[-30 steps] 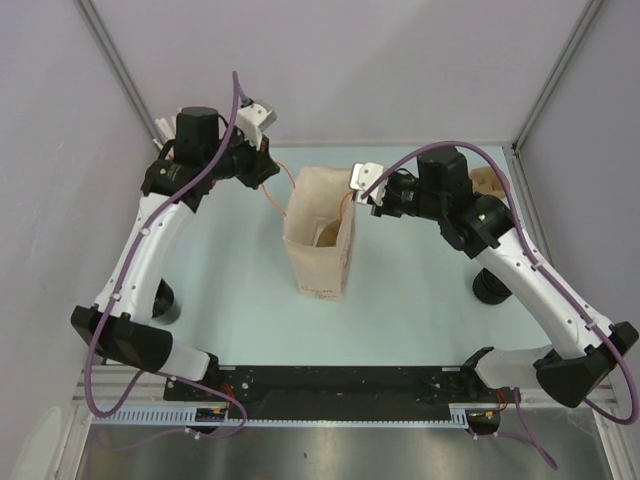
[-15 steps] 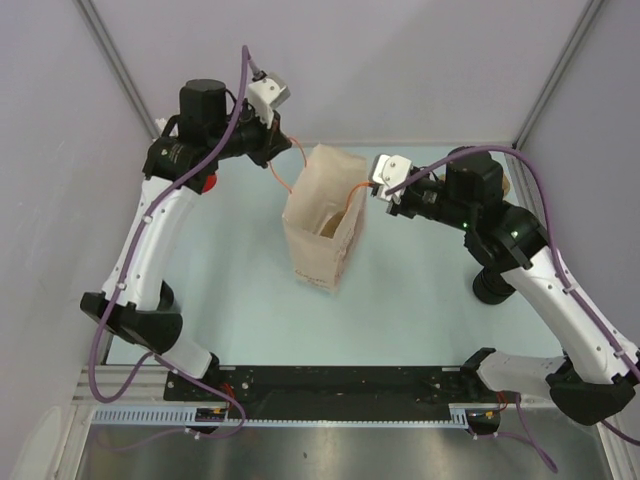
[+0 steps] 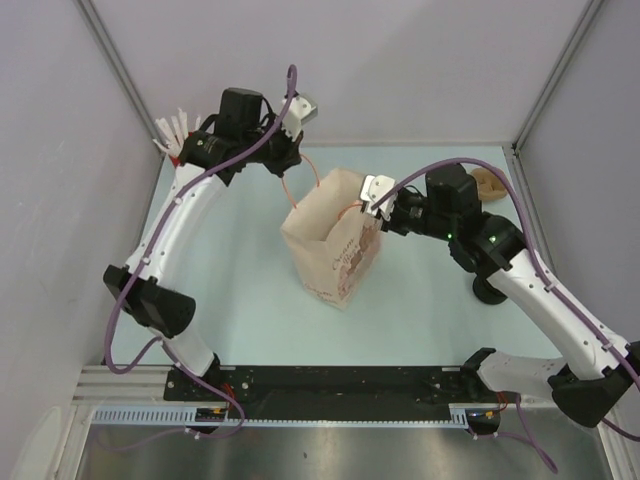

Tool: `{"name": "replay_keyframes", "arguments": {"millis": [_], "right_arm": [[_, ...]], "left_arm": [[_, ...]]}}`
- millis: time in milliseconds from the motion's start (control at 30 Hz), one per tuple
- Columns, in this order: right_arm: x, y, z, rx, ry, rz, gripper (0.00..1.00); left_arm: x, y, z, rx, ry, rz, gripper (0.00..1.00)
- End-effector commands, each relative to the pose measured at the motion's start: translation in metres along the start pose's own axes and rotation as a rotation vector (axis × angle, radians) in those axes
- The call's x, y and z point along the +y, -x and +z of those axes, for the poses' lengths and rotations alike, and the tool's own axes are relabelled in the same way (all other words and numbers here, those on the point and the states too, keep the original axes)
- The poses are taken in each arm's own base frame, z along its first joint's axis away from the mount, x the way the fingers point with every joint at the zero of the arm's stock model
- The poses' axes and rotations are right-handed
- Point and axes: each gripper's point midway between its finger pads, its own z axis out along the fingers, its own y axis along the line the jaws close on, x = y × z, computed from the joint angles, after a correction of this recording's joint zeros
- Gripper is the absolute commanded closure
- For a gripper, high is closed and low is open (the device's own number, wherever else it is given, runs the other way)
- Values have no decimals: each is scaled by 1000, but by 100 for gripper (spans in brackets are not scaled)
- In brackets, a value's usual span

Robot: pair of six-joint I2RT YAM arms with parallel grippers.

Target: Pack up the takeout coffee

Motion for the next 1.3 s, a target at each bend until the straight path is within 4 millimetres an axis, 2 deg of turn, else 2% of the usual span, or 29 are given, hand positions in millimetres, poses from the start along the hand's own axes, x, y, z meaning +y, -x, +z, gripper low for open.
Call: {"name": "replay_keyframes", "arguments": {"millis": [0,100,167,233,267,300,367,400,433,467,500,533,600,667,867,967,1133,1267], "right_arm": [[-15,34,-24,-103,-79,-41,100],[-6,36,-32,-113,-48,-43,100],[4,36,-35,-118,-6,-45,100],[22,30,-37,-108,78,-33,100],[30,27,-37,-106,112,-28,100],[42,20,-38,-84,157,-17,100],[63,9,-34,-55,246,2,100],[78,0,-33,-24,298,8,100],[91,-14,-28,14,338,20,100],[102,-23,-27,37,367,24,100],[115,-29,-26,56,404,21,100],[129,-44,-25,96,431,19,100],[142,-56,-28,127,459,11,100],[158,-64,-37,139,491,5,100],[180,-80,-61,154,548,-6,100],[191,-94,-67,178,570,0,100],[214,-119,-69,229,609,-14,100],[219,-128,-66,229,583,-33,100]], "left_arm": [[17,64,-36,-146,96,97,100],[17,87,-51,-206,114,128,100],[10,93,-53,-224,102,147,99],[3,91,-51,-219,81,166,99],[-4,88,-47,-209,59,176,99],[-9,76,-37,-175,38,185,99],[-24,68,-34,-167,16,214,99],[-29,43,-21,-105,7,223,99],[-32,42,-16,-112,16,245,99],[-44,42,-21,-124,14,276,99],[-49,22,-11,-77,7,294,99],[-54,19,-9,-78,4,313,99],[-71,14,-11,-76,-22,336,99],[-84,17,-16,-95,-52,349,99],[-113,42,-49,-204,-129,345,97],[-129,40,-58,-218,-188,353,95],[-152,23,-64,-199,-293,377,92],[-170,13,-69,-200,-373,393,89]]}}
